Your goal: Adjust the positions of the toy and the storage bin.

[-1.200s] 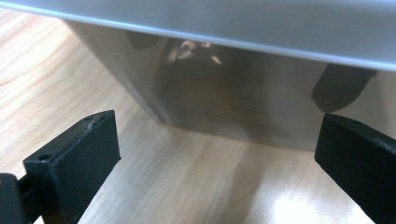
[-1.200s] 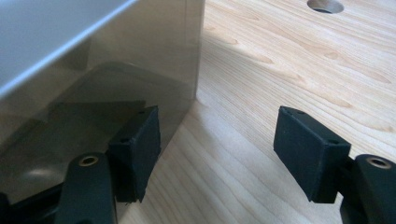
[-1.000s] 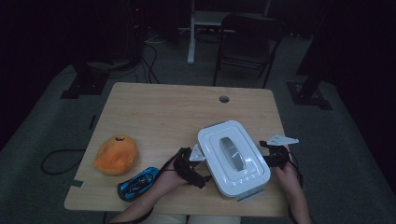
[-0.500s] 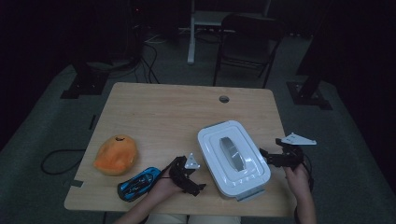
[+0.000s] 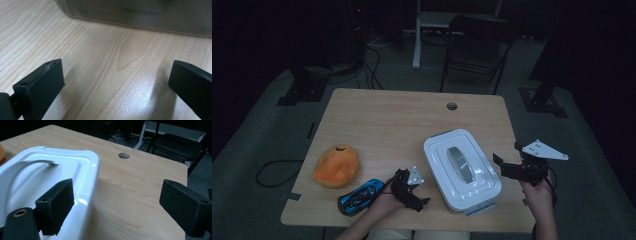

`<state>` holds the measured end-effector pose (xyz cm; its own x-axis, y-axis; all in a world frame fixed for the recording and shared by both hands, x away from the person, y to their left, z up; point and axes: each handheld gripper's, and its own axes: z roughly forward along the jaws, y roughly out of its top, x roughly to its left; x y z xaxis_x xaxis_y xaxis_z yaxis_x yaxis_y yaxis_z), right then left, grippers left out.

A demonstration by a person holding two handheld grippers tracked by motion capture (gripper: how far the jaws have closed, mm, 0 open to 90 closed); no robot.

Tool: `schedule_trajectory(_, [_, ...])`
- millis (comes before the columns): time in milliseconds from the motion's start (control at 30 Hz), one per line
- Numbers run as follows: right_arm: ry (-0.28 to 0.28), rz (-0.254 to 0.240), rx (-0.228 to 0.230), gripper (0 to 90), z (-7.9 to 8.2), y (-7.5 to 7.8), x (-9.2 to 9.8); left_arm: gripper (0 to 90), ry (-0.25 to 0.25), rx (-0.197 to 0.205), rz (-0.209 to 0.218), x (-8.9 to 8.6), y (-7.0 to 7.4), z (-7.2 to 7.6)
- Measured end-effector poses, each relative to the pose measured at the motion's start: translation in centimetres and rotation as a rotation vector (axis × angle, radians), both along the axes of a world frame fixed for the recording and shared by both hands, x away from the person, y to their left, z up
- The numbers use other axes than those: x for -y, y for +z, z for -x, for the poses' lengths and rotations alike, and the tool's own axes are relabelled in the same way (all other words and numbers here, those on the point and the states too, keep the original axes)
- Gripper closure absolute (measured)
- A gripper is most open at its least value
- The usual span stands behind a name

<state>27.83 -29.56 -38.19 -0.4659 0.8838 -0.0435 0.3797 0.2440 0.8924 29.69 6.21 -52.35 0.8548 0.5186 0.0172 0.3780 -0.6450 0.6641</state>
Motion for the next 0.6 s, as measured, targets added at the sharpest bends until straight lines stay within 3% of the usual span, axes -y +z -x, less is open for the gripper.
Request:
schedule_trajectory(167, [0.064,-0.040,-0.017,11.6,1.2,0.9,-1.9,0.7,0.009,0.010,0.016,-0.1,-0.2,0.2])
schedule_trajectory(400, [0.100,-0.016,-0.047,11.3,2.7,0.9,-4.7,0.7,0.014,0.010,0.017,-0.1,-0.2,0.2])
schedule_trajectory(467, [0.130,-0.043,-0.056,11.1,3.0,0.8,-5.2,0.7,0.015,0.009,0.018,-0.1,-0.2,0.2])
schedule_trajectory(600, [0.129,-0.073,-0.064,11.1,3.4,0.7,-6.1,0.7,0.017,0.010,0.018,-0.1,-0.2,0.3])
